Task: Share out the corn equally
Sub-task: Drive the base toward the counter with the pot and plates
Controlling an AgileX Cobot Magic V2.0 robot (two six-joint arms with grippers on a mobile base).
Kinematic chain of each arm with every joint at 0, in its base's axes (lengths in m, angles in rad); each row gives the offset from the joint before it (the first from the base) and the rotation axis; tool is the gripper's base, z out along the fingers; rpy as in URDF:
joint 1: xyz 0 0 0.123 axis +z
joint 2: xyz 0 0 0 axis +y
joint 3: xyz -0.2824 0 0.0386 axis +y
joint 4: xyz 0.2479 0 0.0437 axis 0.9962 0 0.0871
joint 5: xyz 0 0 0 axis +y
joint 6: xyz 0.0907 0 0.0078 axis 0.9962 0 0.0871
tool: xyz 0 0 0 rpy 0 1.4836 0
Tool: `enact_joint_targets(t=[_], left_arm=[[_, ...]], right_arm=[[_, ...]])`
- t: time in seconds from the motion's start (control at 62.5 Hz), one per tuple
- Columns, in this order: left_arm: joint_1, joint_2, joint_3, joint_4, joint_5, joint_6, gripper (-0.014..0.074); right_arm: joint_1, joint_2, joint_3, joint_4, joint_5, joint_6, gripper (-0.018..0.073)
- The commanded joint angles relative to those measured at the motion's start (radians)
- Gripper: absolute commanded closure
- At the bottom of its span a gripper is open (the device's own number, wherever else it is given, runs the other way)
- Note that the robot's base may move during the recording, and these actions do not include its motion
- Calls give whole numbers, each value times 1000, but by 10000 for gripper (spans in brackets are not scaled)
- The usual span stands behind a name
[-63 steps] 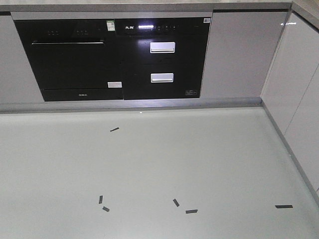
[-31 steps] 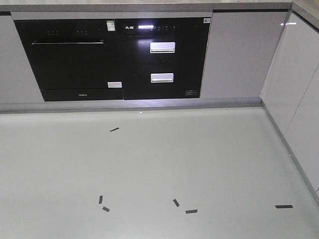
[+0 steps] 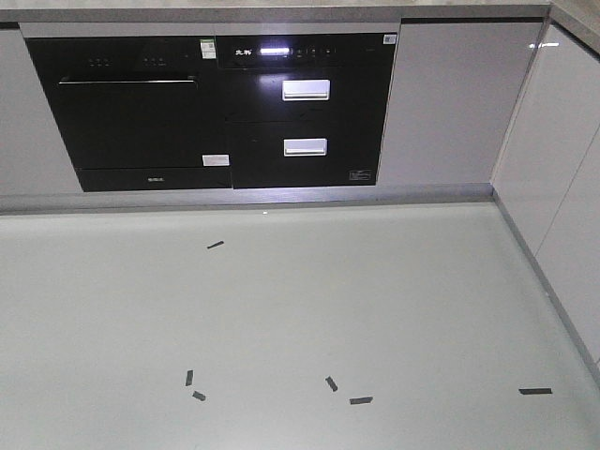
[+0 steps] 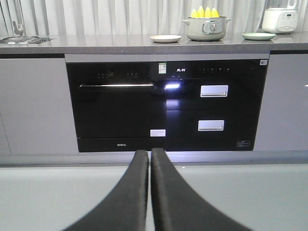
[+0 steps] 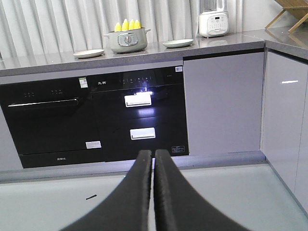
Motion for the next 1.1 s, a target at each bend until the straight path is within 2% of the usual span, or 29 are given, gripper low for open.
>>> enact_joint_targets(t=[0.0,1.087], left_arm=[[2,-16,14,-1,-68,-8,603],[2,-16,14,-1,-68,-8,603]], right_arm=[[-4,-1,10,-5,-73,-2,561],[-4,-1,10,-5,-73,-2,561]])
